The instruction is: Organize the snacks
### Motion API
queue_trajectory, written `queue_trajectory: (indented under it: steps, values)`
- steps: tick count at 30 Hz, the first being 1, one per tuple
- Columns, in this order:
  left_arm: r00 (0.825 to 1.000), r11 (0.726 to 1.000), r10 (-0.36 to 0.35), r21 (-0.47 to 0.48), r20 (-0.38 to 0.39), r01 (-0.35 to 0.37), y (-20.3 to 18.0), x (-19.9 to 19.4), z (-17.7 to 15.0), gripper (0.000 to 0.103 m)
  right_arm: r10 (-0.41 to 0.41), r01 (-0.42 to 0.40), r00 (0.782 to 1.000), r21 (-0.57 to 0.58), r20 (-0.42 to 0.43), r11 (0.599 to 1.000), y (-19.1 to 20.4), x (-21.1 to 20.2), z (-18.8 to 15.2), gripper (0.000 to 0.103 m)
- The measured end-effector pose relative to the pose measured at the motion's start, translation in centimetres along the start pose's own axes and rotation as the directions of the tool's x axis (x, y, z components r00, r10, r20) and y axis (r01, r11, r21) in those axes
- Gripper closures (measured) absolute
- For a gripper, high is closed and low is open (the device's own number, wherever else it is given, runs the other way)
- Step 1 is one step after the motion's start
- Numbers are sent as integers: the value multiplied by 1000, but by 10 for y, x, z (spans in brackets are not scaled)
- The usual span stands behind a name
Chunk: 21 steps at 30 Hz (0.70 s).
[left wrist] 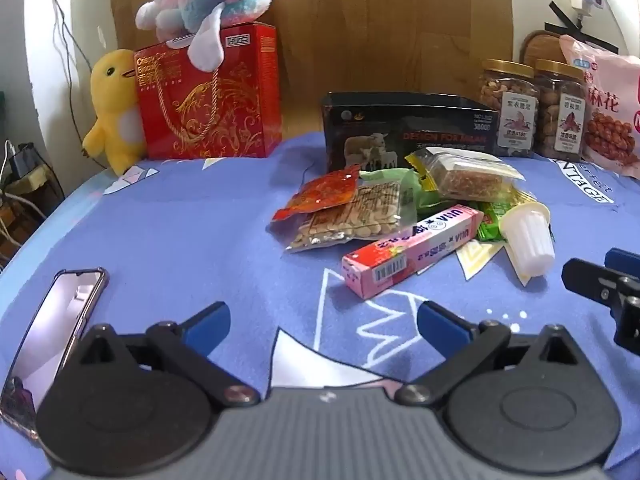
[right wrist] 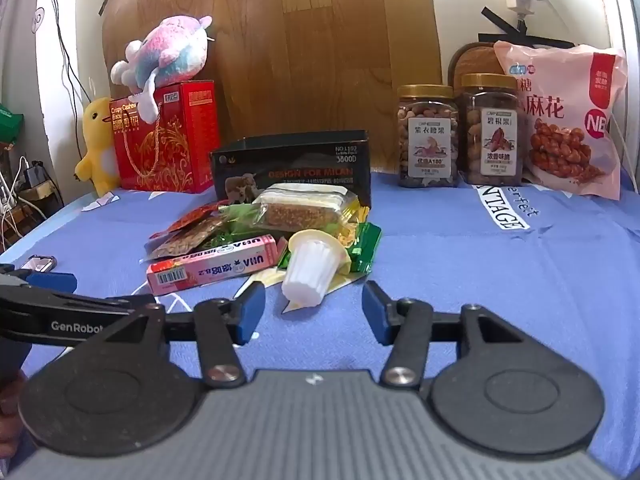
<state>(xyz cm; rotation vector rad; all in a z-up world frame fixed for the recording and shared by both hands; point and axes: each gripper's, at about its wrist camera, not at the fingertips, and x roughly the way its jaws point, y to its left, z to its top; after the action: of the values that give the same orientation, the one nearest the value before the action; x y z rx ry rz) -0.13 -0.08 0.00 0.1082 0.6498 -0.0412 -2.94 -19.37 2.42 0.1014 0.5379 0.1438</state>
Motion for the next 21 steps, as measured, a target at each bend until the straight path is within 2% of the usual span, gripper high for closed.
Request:
queue_trajectory:
  steps: [6, 8, 14, 15, 16, 19, 21]
  values:
    - [999, 997, -36, -70, 5, 36, 19, 4, -8, 0, 18, -18, 997, 9, -73, 1000, -9, 11, 6, 46]
    - [998, 993, -70, -95, -2, 70, 25, 7, -8, 1, 19, -17, 994, 19, -106, 1000, -7, 27, 11, 44]
    - [995, 986, -100, -132, 3, 99, 28, 2, -12, 12, 30, -21, 985, 56, -168, 998, -13, 59, 17, 45]
    - [995, 986, -100, -132, 9, 100, 28, 1, -12, 14, 46, -34, 982, 68, -184, 997, -15, 64, 17, 48]
    - [994, 985, -106, -132, 13, 106, 29, -1, -11, 15, 62, -50, 980, 70, -191, 996, -16, 64, 18, 66]
    - [988, 981, -150, -117, 32, 153, 32, -6, -5, 17, 104, -105, 976, 6, -193, 994, -10, 50, 15, 68]
    - [971, 965, -236, -110, 50, 240, 34, -10, 2, 18, 181, -196, 963, -59, -199, 979, -4, 34, 5, 67]
